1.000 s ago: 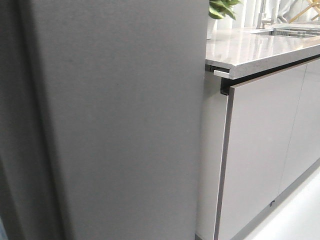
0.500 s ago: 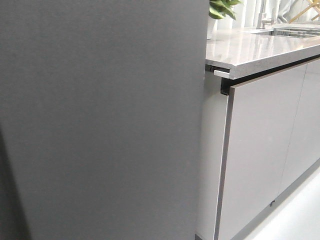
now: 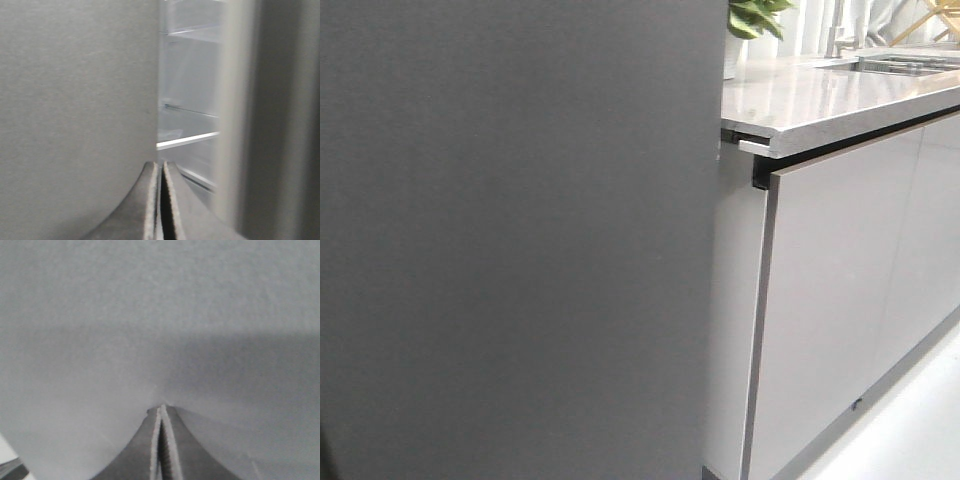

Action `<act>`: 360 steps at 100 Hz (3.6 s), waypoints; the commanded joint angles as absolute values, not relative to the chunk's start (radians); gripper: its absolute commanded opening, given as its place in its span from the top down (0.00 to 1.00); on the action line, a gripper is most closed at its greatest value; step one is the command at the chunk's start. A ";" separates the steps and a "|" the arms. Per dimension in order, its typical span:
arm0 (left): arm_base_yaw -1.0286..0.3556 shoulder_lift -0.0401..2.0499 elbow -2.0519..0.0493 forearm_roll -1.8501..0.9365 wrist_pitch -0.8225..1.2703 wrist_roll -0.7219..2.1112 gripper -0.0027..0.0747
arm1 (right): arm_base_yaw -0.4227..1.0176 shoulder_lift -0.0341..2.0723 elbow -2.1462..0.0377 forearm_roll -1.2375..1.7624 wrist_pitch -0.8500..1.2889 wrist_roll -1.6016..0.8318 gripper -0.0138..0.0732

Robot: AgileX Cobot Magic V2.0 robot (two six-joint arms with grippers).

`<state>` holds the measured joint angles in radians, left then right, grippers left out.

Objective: Close fridge door

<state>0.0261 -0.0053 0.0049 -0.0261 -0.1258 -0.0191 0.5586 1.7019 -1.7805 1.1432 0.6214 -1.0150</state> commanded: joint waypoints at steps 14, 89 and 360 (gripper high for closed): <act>0.025 -0.016 0.040 -0.030 -0.200 -0.023 0.99 | 0.564 1.814 -1.957 1.150 0.508 -1.029 0.89; 0.025 -0.016 0.040 -0.030 -0.200 -0.023 0.99 | 0.600 1.820 -1.988 0.890 0.541 -0.888 0.89; 0.025 -0.016 0.040 -0.030 -0.200 -0.023 0.99 | 0.523 0.371 -1.288 -0.291 1.100 0.116 0.89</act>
